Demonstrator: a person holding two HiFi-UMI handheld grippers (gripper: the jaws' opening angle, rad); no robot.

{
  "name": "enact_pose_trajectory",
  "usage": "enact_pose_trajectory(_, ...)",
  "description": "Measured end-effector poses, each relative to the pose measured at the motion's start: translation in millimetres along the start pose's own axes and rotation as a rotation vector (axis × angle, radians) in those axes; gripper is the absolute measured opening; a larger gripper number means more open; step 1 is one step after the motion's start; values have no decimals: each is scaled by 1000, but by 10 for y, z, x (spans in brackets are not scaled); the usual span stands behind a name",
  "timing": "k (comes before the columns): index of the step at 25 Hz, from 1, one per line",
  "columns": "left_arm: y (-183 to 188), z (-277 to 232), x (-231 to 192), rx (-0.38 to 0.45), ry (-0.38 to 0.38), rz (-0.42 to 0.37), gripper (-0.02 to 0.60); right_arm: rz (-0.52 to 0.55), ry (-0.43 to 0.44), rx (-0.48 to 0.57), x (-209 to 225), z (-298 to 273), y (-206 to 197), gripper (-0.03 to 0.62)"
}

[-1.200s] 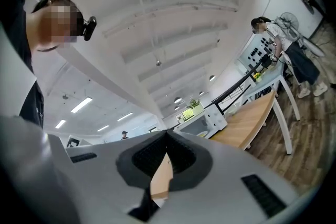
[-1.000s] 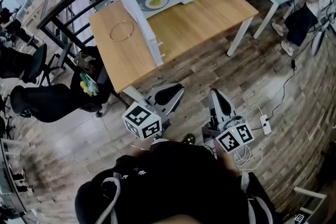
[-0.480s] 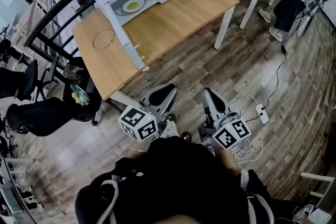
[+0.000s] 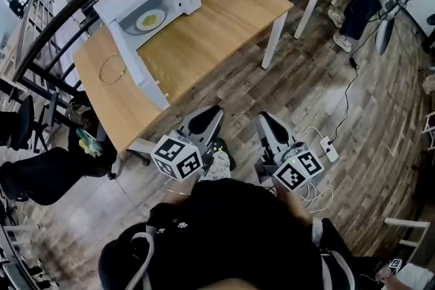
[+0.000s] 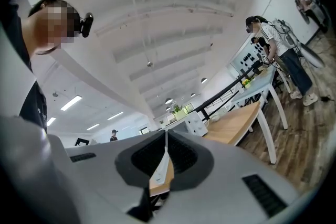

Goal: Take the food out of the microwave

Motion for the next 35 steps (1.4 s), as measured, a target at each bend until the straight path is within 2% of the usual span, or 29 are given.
enact_pose_trajectory(8, 96, -544, -596, 18, 39, 24, 71, -3, 16, -35, 443, -683, 50, 21)
enact_pose_trajectory(19, 338, -1085, -1385, 34, 104, 43, 75, -38, 52, -96, 903, -1657, 24, 32)
enact_pose_trajectory(29, 555, -1166, -1981, 68, 182, 38, 75, -100, 169, -150, 941, -2511, -244, 43)
enact_pose_trajectory(35, 625, -1101, -2223, 86, 256, 86, 75, -125, 221, -228, 892, -2889, -400, 48)
Point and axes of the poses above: the fingertips, and each gripper's own axes: z backward along the fingers, x to its right, y out of its top, the point moved 3 cm from there along z, backward along the fingers, and after that the axes turned 10 degrees about x, right-handed, at the moved point
